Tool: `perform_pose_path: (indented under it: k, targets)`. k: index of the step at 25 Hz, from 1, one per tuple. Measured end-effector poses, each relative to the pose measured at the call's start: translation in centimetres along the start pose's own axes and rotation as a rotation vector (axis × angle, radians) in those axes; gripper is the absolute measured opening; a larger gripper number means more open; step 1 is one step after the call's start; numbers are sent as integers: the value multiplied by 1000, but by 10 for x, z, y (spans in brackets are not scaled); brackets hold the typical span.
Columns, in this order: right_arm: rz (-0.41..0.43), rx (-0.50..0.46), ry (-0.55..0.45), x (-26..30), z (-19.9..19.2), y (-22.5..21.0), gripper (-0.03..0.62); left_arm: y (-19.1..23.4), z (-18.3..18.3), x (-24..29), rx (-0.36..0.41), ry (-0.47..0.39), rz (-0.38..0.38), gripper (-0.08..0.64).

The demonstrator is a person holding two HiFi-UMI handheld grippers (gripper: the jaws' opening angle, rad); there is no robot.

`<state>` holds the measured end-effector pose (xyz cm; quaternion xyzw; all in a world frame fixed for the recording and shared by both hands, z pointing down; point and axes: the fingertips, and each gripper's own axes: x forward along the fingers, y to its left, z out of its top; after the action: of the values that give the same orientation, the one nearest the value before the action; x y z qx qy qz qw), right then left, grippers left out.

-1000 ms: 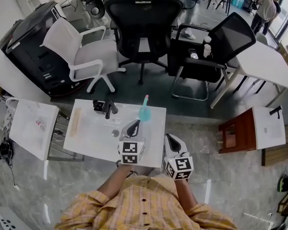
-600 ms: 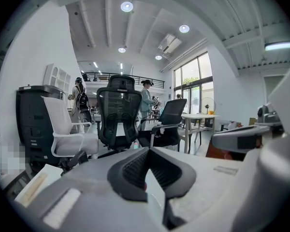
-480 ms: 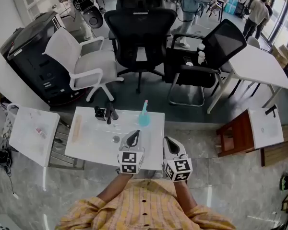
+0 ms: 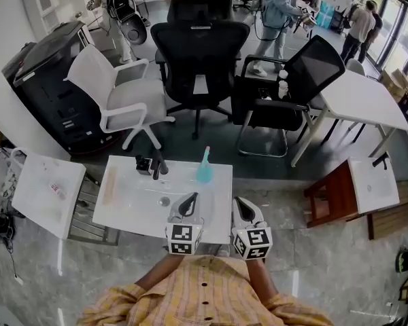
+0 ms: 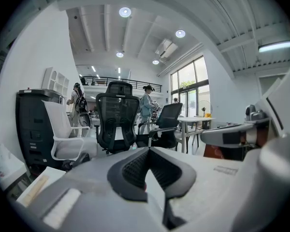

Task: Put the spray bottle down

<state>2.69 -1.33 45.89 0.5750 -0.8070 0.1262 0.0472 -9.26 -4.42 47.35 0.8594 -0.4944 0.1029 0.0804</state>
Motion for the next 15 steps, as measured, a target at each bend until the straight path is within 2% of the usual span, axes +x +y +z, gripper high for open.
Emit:
perform_pose_path:
  k: [15]
  targets:
    - [-23, -7, -18, -5, -1, 6, -2, -4, -10, -9, 31, 6, -28, 0]
